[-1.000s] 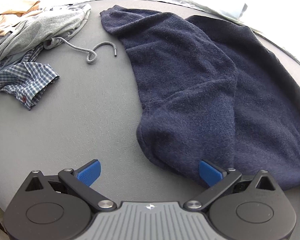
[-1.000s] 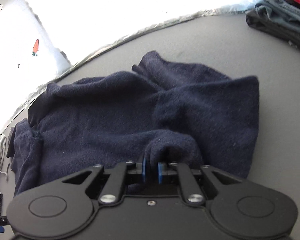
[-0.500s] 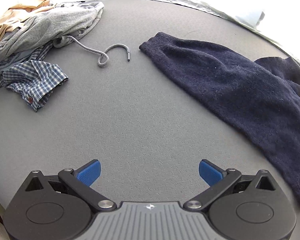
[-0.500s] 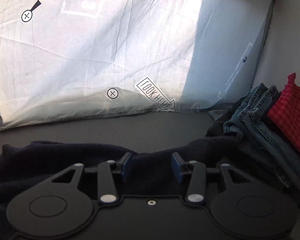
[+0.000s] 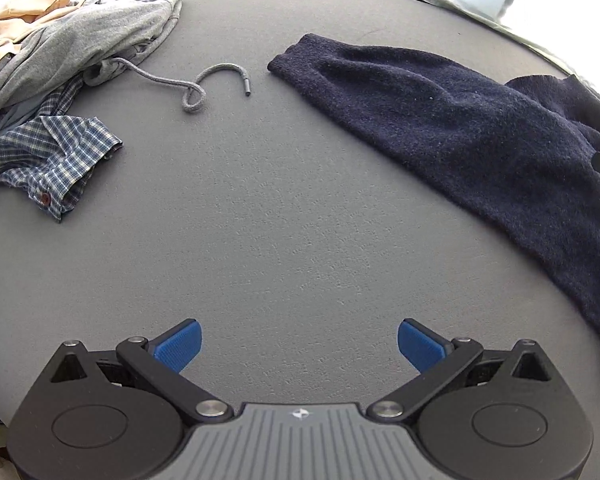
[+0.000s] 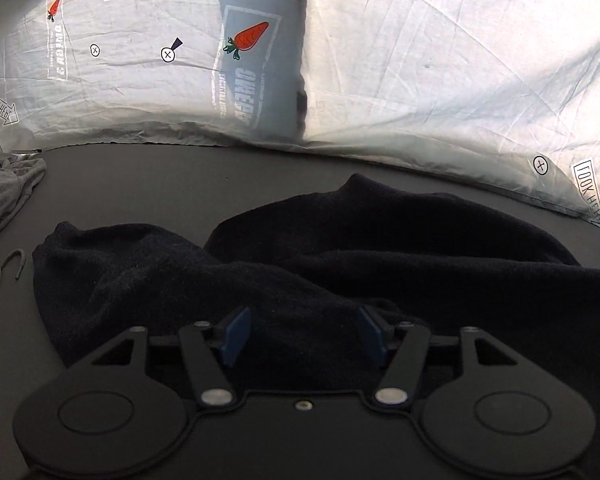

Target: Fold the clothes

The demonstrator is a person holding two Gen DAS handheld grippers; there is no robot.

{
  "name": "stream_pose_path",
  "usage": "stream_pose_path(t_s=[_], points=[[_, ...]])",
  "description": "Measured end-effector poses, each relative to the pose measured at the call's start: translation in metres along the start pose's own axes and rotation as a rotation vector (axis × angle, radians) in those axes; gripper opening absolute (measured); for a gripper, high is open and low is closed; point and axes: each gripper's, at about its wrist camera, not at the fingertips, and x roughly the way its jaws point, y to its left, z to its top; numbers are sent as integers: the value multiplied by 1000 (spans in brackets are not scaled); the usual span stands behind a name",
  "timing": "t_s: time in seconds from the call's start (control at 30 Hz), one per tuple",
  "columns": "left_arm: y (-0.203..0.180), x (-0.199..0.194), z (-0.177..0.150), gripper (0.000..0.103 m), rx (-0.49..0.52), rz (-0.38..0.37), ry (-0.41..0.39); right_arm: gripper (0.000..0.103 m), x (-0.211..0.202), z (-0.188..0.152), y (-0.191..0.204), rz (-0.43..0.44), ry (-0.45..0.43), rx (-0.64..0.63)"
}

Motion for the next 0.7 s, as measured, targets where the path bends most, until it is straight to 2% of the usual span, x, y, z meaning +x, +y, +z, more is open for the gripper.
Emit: stream_pose_path(t_s=[0.1,0.17,0.2,0.27,0.3,0.33,0.43,0.53,0.67,0.7], points=[[12,5,0,103,-25,1,15,77,20,15,20,63,-4,-42],[19,9,2,103,-46,-5,25,77,41,18,29,100,71,-36],[22,10,4,103,-51,-8,25,74,47,17,33,99,87,-33],[24,9,7,103,-54,-13,14,47,45,12,38,106,74,-24],[24,8,7,103,-53,-13,6,29,39,10,38,86,55,-9],[25,7,8,103,-53,-12,-2,20,30,7,37,81,38,2],[25,3,6,103,-58,-18,-22,14,-5,-2,30,68,-14,47],[22,-6,-3,103,-71,-31,-46,12,-48,-12,23,24,-59,45],[11,-23,-23,103,-82,-61,-87,10,-112,-30,-16,-106,-105,99],[9,-28,-29,103,-82,-67,-95,7,-124,-40,-29,-144,-110,125]])
